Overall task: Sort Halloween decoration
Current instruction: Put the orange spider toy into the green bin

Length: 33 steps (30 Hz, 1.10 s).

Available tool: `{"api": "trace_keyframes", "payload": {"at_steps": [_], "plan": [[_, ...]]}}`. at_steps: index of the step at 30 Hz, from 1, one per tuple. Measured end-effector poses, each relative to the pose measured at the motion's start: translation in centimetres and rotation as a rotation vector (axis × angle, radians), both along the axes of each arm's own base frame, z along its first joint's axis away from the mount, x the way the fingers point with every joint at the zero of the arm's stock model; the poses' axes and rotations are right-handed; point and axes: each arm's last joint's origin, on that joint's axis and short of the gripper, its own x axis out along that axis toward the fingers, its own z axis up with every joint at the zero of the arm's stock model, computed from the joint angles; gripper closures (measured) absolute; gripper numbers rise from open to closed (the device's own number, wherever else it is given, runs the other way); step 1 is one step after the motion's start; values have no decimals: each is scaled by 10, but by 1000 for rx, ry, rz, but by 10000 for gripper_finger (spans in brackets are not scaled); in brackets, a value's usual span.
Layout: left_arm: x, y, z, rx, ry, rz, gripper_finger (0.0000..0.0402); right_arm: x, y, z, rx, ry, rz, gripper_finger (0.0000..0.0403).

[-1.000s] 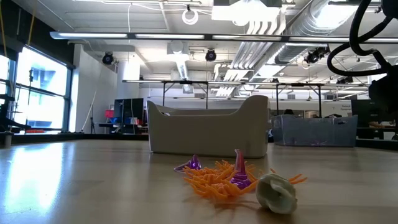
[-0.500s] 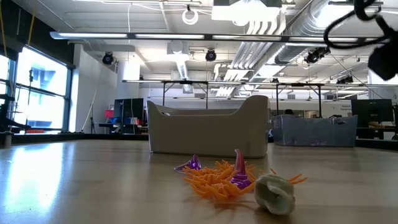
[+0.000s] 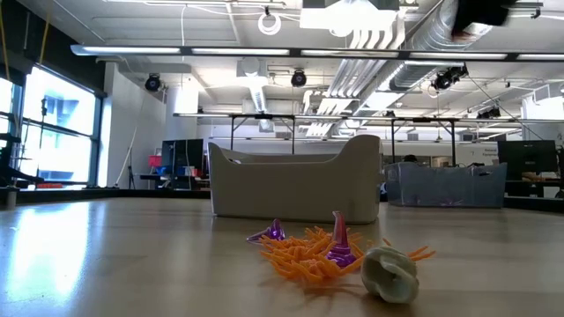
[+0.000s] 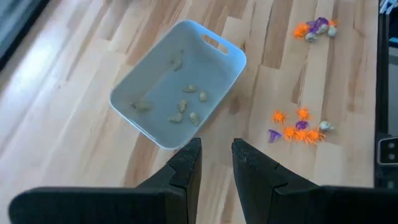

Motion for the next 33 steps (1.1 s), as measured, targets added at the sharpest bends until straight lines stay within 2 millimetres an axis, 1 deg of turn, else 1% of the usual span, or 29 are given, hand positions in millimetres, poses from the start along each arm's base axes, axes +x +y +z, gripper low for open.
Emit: {"api": "trace_keyframes", "payload": {"at_steps": [4,7,10,12,16,19,25,29,31,33], "plan": [[0,6,4,101,-4,-65,327,22,-18,34,-162,-262,-38,403],[6,11,6,176,-15,-127,327,42,-31,57,-220,-490,-45,403],[11,16,9,261,-31,-182,327,58,-38,75,-254,-697,-14,403],[12,18,12,333,-46,-220,330,65,-40,80,-269,-774,14,403],[12,23,23,496,-82,-245,342,75,-43,79,-284,-802,31,403],[13,26,28,588,-98,-213,353,80,-42,75,-286,-788,33,403],[19,35,30,583,-123,-188,362,84,-41,72,-301,-793,40,403],[23,44,31,635,-103,-186,362,85,-42,75,-329,-811,52,403],[26,52,33,656,-115,-131,362,85,-43,75,-344,-807,59,403],[30,61,38,640,-172,-20,362,86,-45,75,-358,-804,56,403]]}}
